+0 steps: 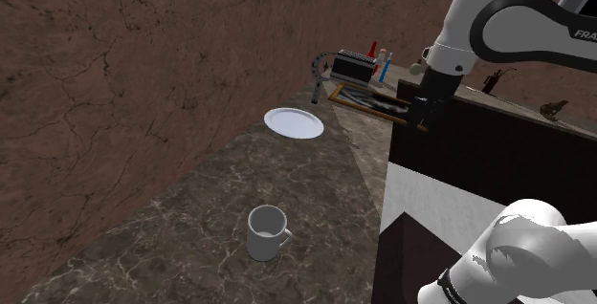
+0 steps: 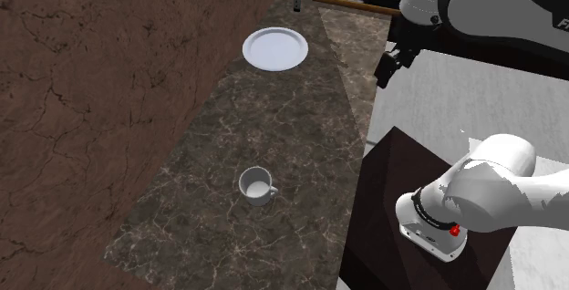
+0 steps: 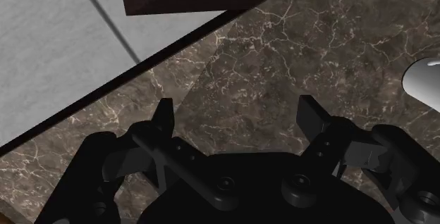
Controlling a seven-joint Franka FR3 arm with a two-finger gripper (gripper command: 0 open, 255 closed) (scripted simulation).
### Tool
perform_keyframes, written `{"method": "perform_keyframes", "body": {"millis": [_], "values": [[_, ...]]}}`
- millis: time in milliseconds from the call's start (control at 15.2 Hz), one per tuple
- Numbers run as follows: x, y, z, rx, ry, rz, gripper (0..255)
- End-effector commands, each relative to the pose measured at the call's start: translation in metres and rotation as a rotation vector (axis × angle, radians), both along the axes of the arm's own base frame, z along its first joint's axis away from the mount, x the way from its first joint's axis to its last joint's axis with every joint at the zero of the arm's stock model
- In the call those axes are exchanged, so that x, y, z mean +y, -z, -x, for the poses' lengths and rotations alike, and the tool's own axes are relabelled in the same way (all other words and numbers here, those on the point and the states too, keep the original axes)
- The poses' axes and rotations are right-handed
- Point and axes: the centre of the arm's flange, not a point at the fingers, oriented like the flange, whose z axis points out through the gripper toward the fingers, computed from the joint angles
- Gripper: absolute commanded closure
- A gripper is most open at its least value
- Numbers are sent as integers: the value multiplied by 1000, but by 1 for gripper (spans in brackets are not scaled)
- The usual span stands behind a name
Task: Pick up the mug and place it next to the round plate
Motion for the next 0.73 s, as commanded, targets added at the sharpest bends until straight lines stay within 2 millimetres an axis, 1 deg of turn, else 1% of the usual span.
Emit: {"method": "perform_keyframes", "body": {"millis": [0,660], "values": [[0,0,0,0,0,0,0],[119,53,-24,-6,6,3,0]]}}
